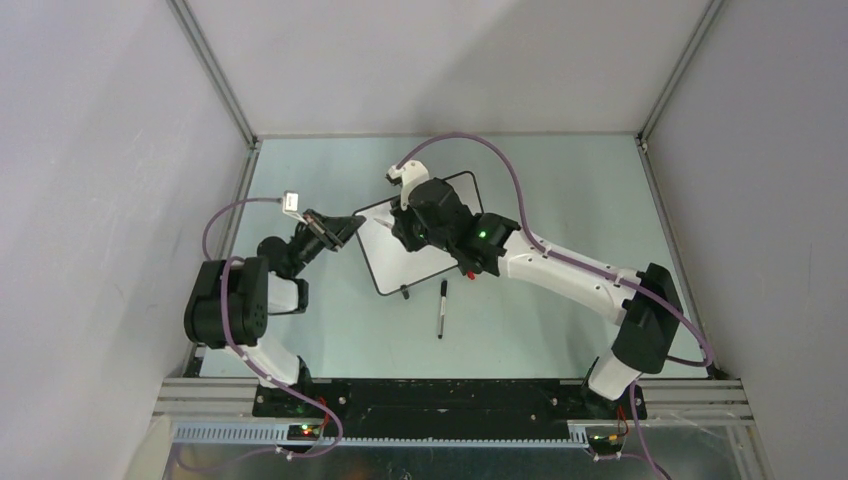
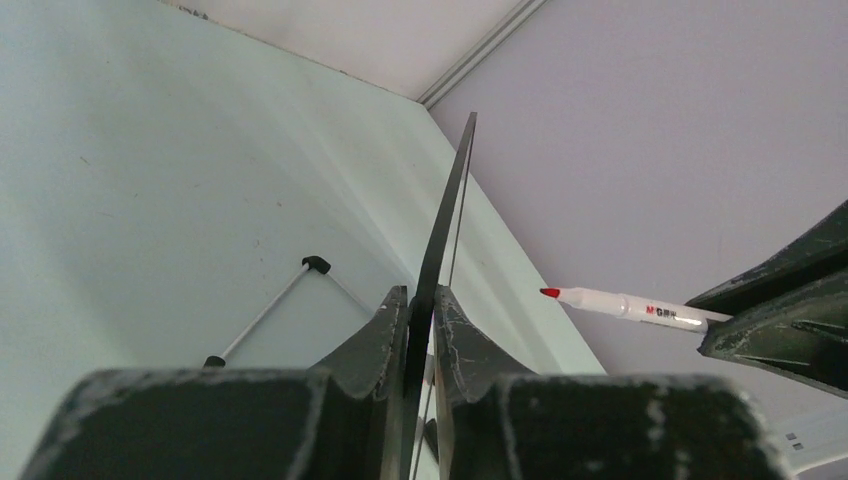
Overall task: Write a sentence on the whiteboard
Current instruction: Move the whiteboard to the center of the board.
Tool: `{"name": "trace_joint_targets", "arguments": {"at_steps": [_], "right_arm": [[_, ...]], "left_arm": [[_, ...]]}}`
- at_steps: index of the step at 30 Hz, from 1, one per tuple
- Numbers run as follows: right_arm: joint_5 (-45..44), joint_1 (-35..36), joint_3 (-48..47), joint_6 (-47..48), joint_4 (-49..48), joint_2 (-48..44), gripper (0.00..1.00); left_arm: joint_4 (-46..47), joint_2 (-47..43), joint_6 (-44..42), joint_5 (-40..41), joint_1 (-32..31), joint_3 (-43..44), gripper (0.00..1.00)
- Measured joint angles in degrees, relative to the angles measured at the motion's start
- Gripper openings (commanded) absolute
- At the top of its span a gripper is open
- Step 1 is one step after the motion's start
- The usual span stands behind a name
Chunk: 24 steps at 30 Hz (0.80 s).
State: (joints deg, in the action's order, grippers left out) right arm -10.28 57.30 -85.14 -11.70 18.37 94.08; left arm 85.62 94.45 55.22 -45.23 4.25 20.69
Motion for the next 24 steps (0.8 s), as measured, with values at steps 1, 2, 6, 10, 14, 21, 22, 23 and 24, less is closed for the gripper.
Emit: {"name": "trace_joint_targets", "arguments": {"at_steps": [1, 2, 6, 10, 14, 21, 22, 23, 24], "right_arm": [[-0.11, 0.00, 0.00, 0.00, 0.17, 0.00, 0.00], [-0.28, 0.02, 0.00, 0.02, 0.15, 0.00, 0.00], [-0.61, 0.02, 0.04, 0.00, 0.13, 0.00, 0.00], [-0.96, 0.02, 0.48, 0.00, -0.09, -0.04, 0.00], [-1.09, 0.02, 1.29, 0.00, -0.17, -0.09, 0.00], [-1.11, 0.02, 1.46, -0.02, -0.24, -0.37, 0.00], [-1.11, 0.02, 1.49, -0.04, -0.26, -0.42, 0.00], [-1.09, 0.02, 1.53, -0.04, -0.24, -0.46, 0.00], [-1.09, 0.02, 1.55, -0.04, -0.24, -0.46, 0.00]], "left_arm": [[0.00, -0.37, -0.31, 0.02, -0.02, -0.22, 0.15], [0.02, -0.70, -0.63, 0.02, -0.15, -0.44, 0.15], [0.07, -1.16, -1.33, 0.09, -0.33, -1.07, 0.15], [0.24, -1.92, -1.75, 0.50, -0.37, -2.32, 0.15], [0.44, -2.34, -1.79, 1.01, -0.39, -3.23, 0.13], [0.44, -2.34, -1.81, 1.05, -0.39, -3.23, 0.12], [0.46, -2.34, -1.81, 1.05, -0.39, -3.23, 0.11], [0.44, -2.34, -1.81, 1.05, -0.39, -3.23, 0.10], [0.46, -2.34, -1.81, 1.03, -0.39, -3.23, 0.08]]}}
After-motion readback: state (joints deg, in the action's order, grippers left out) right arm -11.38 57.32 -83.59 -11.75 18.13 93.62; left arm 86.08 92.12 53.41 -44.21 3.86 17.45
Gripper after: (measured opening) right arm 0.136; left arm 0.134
